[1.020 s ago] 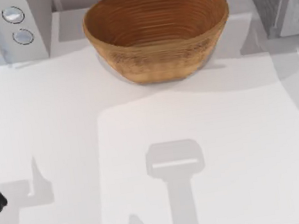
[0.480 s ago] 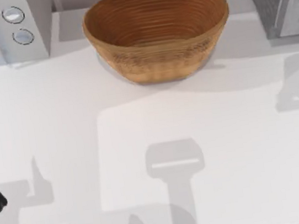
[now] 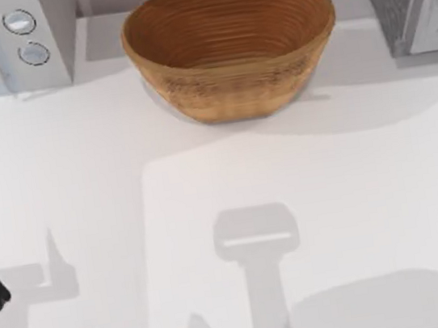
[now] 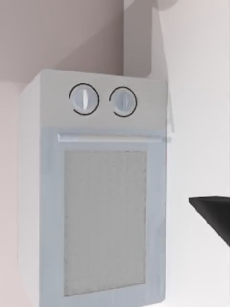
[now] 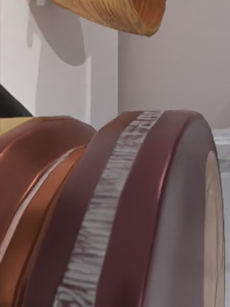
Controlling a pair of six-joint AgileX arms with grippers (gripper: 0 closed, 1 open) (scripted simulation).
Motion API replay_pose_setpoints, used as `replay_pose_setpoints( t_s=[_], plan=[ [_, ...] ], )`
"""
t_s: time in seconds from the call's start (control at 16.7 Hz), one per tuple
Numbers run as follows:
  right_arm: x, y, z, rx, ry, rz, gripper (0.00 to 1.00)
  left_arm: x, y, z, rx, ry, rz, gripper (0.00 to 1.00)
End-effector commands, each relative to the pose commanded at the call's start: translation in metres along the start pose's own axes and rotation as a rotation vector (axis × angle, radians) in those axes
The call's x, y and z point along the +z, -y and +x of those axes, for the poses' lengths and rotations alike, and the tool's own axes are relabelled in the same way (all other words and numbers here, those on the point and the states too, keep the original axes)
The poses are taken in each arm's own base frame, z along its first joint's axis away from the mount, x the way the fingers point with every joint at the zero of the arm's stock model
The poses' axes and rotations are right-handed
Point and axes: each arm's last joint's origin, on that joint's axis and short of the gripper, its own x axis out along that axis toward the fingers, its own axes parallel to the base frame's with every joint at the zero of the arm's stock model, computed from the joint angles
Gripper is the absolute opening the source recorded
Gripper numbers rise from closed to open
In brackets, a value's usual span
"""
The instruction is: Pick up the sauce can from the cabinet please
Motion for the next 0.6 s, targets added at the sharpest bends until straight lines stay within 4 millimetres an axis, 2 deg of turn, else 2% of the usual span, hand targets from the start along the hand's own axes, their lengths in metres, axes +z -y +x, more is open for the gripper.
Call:
replay_pose_setpoints(
  t_s=[0.12, 0.24, 0.6],
  plan=[
    [-0.017, 0.001, 0.000, 0.000, 0.031, 0.001, 0.00, 0.000, 0.000, 0.000, 0.000, 0.000, 0.000, 1.00],
    [-0.025, 0.002, 0.000, 0.000, 0.048, 0.001, 0.00, 0.000, 0.000, 0.000, 0.000, 0.000, 0.000, 1.00],
    [-0.026, 0.001, 0.001, 0.002, 0.041, 0.002, 0.00, 0.000, 0.000, 0.000, 0.000, 0.000, 0.000, 1.00]
  ],
)
